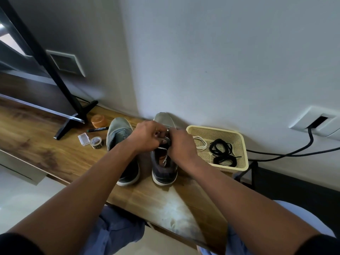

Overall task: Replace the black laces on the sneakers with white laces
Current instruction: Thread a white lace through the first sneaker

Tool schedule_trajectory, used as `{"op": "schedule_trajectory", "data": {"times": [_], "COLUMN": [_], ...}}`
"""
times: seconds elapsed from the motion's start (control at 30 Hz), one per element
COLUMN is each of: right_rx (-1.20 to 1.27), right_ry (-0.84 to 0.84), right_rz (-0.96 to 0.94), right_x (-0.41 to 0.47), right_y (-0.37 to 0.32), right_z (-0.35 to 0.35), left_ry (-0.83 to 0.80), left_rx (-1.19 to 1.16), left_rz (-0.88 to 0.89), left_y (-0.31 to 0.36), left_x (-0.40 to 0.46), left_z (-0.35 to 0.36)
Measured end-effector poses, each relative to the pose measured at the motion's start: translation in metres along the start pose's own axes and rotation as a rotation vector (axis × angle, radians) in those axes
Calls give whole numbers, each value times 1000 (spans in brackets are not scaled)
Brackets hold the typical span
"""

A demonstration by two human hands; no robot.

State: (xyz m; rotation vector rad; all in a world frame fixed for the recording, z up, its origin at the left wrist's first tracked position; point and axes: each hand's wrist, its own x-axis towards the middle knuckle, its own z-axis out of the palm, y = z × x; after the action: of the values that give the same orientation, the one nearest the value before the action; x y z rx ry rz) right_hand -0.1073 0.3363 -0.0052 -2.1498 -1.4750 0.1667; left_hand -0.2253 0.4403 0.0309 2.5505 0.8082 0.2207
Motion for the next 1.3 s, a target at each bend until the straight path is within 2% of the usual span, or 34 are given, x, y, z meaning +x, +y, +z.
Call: {"op": "schedule_trajectory", "data": {"times": [0.2, 0.3, 0.47, 0.53, 0.7, 0.87, 1.03, 1.13, 1.2, 1.3], "right_rx": [-66, -97, -113, -106, -183, -235, -222, -221, -216, -202], "right_ry": [23, 10, 110, 112, 83, 20, 8, -19, -26, -34], "right_rz": [-23, -52, -167, -190, -196, -186, -189, -186, -191, -210], "right_x": [-3, -2, -4, -2, 4, 7, 10, 10, 10, 9], "right_y": [7, 8, -3, -7, -9, -15, -21, -23, -24, -26], "right_z": [5, 4, 6, 6, 2, 3, -1, -2, -3, -5], "left_ry": [-22, -12, 12, 7, -41, -33, 72, 62, 40, 89], "left_rx": [8, 66, 132, 90, -247, -288, -225, -173, -140, -13], "left_rz": [97, 71, 5, -66, -198, -246, -372, -445, -459, -438], "left_y": [3, 0, -1, -3, -13, -15, -13, -15, -14, -8], "left_x": [1, 2, 2, 1, -10, -18, -19, -19, -21, -21], "left_z": [-3, -5, -5, -8, -23, -21, -17, -16, -15, -12]}}
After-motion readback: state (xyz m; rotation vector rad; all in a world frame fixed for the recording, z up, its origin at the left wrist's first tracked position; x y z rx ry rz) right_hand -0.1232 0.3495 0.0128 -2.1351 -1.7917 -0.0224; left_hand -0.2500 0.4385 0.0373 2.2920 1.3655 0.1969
